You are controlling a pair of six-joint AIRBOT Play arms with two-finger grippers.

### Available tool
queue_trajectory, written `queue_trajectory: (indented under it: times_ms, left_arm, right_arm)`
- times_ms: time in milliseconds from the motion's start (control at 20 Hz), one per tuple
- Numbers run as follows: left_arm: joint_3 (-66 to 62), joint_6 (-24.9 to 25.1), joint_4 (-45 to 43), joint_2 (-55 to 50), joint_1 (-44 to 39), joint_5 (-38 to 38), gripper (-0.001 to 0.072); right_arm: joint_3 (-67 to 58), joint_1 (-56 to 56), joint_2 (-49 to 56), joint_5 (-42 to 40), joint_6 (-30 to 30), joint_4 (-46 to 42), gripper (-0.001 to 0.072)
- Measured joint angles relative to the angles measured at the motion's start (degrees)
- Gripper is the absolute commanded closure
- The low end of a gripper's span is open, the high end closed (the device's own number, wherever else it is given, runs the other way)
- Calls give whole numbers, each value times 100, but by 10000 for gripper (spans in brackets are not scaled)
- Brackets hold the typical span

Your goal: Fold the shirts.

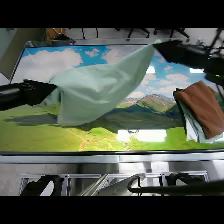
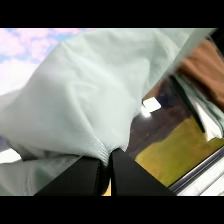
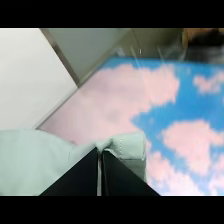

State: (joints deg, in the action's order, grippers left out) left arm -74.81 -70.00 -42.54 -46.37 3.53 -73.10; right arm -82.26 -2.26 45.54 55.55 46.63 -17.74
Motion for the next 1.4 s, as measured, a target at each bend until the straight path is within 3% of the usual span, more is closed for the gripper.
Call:
queue_trajectory:
  times_ms: [200,350,700,750,800,850,1000,1100,1150,1400]
  left_arm:
    - [-787,-111,-164,210,-157,-273,694]
    - [-973,-203,-415,28,-284,-358,694]
    - [-129,-223,-920,-1611,-901,-35,688]
    - [37,-219,-953,-1939,-986,72,592]
    - [162,-203,-990,-2249,-1051,149,160]
    - [247,-201,-1003,-2555,-1095,229,7]
    - [245,-201,-1023,-3375,-1095,262,4]
    - [98,-205,-1025,-3713,-962,33,4]
    - [57,-227,-1036,-3818,-868,-142,4]
    - [960,-190,-1038,-3388,-317,-800,3]
  right_arm:
    - [-212,-96,-813,85,22,-573,698]
    - [-247,-120,-1029,232,365,-1292,698]
    - [542,-129,-7,813,1060,-2297,697]
    - [726,-129,293,835,1084,-2345,697]
    - [870,-129,597,852,1108,-2387,697]
    - [984,-129,946,855,1134,-2402,697]
    - [1158,-129,1884,852,1189,-2430,677]
    - [1209,-153,2288,841,1189,-2439,304]
    - [1220,-190,2402,850,1187,-2448,239]
    - [1283,-643,2330,1228,1274,-2455,239]
